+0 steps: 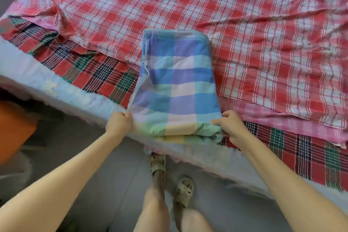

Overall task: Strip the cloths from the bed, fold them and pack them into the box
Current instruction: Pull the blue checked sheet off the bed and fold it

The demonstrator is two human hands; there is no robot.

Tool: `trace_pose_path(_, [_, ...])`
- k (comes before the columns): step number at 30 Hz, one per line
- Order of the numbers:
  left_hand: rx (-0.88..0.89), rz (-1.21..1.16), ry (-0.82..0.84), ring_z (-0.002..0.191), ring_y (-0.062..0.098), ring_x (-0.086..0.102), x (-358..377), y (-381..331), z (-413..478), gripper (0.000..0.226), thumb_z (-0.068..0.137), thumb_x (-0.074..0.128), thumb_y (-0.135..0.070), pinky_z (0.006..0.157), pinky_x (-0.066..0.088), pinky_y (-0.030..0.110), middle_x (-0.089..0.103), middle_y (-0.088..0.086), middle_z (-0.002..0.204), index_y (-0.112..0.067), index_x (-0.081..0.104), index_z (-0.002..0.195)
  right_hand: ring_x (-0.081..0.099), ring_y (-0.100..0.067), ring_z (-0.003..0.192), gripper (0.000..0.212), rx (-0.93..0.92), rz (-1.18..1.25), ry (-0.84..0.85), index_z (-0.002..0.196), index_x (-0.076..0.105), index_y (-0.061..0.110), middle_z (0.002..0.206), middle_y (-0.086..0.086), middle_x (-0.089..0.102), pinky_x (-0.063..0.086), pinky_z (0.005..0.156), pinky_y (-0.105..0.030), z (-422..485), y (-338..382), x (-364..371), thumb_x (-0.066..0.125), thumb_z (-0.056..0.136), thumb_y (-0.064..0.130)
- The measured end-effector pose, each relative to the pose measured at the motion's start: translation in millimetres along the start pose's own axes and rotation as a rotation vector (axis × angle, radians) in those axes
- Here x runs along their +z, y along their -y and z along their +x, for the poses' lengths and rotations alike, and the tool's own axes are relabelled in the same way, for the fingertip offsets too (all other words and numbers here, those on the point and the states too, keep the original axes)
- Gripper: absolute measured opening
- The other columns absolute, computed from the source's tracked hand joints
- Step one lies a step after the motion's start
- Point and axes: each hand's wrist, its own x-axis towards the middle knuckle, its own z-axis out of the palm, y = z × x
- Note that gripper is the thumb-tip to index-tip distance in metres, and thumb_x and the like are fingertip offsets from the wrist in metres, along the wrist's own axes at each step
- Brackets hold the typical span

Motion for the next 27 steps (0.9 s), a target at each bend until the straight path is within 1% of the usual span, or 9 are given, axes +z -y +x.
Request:
trace_pose_path(2, [-0.118, -0.057, 0.143, 0.057, 0.028, 0.051, -17, 15, -39, 0.030, 0.100, 0.040, -0.021, 0.031, 0.038, 0.019, 0.055, 0.017, 0.074, 0.003, 0.058, 0.093, 0.050, -0.021, 0.068, 0.033, 0.084, 0.033, 0.097, 0.099, 0.046, 0.010, 0.085, -0.012, 0.051, 0.038, 0.055, -0.029, -41, -16, -18, 0.069, 0.078, 0.001])
trace_pose_path(7, [-0.439, -0.494, 0.363, 0.044, 0.014, 0.039, -57, -10, -83, 0.014, 0.096, 0.050, -0.014, 0.031, 0.029, 0.009, 0.044, 0.008, 0.065, -0.008, 0.049, 0.083, 0.064, -0.031, 0.089, 0.045, 0.230, 0.390, 0.238, 0.120, 0.048, 0.020, 0.106, -0.017, 0.063, 0.053, 0.073, -0.041, -72, -11, -50, 0.048, 0.086, -0.009])
trace_pose_path(11, [-0.541, -0.580, 0.434, 0.026, 0.008, 0.037, -70, -61, -49, 0.019, 0.094, 0.049, -0.010, 0.028, 0.030, 0.009, 0.044, 0.006, 0.053, -0.004, 0.047, 0.076, 0.066, -0.022, 0.049, 0.005, 0.374, 0.540, 0.246, 0.082, 0.062, -0.001, 0.064, -0.014, 0.067, 0.055, 0.045, -0.029, -52, 30, -57, 0.064, 0.079, 0.002])
trace_pose_path(15, [-0.573, -0.696, 0.522, 0.023, 0.010, 0.037, -60, -95, 8, 0.029, 0.094, 0.041, -0.004, 0.026, 0.030, 0.010, 0.044, 0.005, 0.041, -0.003, 0.047, 0.065, 0.055, -0.019, 0.032, 0.017, 0.451, 0.863, 0.127, 0.075, 0.053, 0.000, 0.062, -0.015, 0.057, 0.042, 0.029, -0.020, -8, 75, -51, 0.052, 0.091, 0.005])
trace_pose_path(17, [-0.550, -0.784, 0.485, 0.024, 0.008, 0.035, -53, -111, 47, 0.029, 0.093, 0.039, -0.005, 0.028, 0.031, 0.010, 0.039, 0.003, 0.041, -0.008, 0.045, 0.065, 0.060, -0.021, 0.046, 0.022, 0.414, 0.961, 0.093, 0.080, 0.053, 0.000, 0.077, -0.014, 0.052, 0.052, 0.037, -0.025, 24, 95, -43, 0.057, 0.092, 0.019])
trace_pose_path(20, [-0.493, -0.912, 0.416, 0.029, 0.008, 0.035, -36, -126, 97, 0.028, 0.092, 0.045, -0.018, 0.031, 0.033, 0.011, 0.035, -0.001, 0.045, -0.013, 0.042, 0.065, 0.056, -0.023, 0.064, 0.048, 0.317, 0.762, 0.090, 0.095, 0.056, 0.008, 0.080, -0.012, 0.051, 0.054, 0.048, -0.029, 64, 113, -28, 0.072, 0.074, 0.049])
trace_pose_path(22, [-0.381, -0.794, 0.436, 0.037, 0.008, 0.031, -21, -124, 122, 0.033, 0.090, 0.049, -0.037, 0.035, 0.026, 0.013, 0.033, -0.004, 0.048, -0.017, 0.040, 0.064, 0.047, -0.015, 0.054, 0.080, 0.275, 0.409, 0.150, 0.097, 0.057, 0.016, 0.071, -0.006, 0.049, 0.039, 0.044, -0.023, 81, 120, -13, 0.078, 0.042, 0.070])
trace_pose_path(24, [-0.218, -0.588, 0.495, 0.045, 0.009, 0.037, -10, -112, 133, 0.043, 0.089, 0.051, -0.055, 0.045, 0.027, 0.020, 0.043, -0.007, 0.050, -0.020, 0.047, 0.064, 0.046, -0.008, 0.050, 0.079, 0.214, 0.137, 0.085, 0.094, 0.061, 0.019, 0.069, 0.003, 0.053, 0.032, 0.047, -0.019, 101, 114, 0, 0.076, 0.038, 0.073])
trace_pose_path(27, [-0.050, -0.530, 0.550, 0.084, 0.014, 0.067, 11, -87, 143, 0.066, 0.054, 0.078, -0.066, 0.076, 0.050, 0.028, 0.072, -0.004, 0.091, -0.018, 0.067, 0.098, 0.067, -0.013, 0.078, 0.095, 0.096, -0.036, -0.137, 0.102, 0.066, 0.020, 0.091, 0.005, 0.070, 0.055, 0.070, -0.030, 140, 91, 15, 0.072, 0.031, 0.083])
